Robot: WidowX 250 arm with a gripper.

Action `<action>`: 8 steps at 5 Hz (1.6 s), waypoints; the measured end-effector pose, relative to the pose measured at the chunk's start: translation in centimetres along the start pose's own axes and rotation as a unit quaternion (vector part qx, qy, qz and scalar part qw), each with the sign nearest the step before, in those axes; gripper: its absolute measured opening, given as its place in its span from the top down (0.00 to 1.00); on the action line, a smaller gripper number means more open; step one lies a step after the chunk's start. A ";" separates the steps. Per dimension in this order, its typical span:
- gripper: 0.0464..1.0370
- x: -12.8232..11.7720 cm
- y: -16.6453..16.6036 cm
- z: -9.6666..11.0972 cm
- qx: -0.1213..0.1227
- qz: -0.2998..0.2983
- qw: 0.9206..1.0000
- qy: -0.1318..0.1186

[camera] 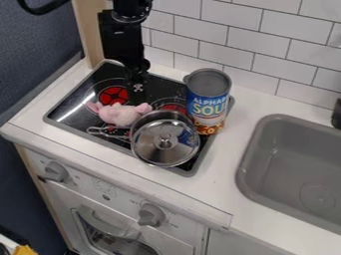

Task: Take the lid on the silver pot and move to the left side of the burner

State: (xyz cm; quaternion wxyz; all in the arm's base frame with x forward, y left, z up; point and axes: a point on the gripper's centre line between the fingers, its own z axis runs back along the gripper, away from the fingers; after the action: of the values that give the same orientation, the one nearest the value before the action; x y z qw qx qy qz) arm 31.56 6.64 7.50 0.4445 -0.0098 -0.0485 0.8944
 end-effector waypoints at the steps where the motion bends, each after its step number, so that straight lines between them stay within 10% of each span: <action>1: 0.04 0.0 0.5 -1.1 0.018 -0.003 1.000 -0.005; 8: 0.07 -1.9 4.9 -6.1 0.112 -0.041 0.992 -0.047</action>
State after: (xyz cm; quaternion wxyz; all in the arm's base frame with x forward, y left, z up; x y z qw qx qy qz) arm 29.22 2.67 0.91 0.4762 0.0843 0.0312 0.8747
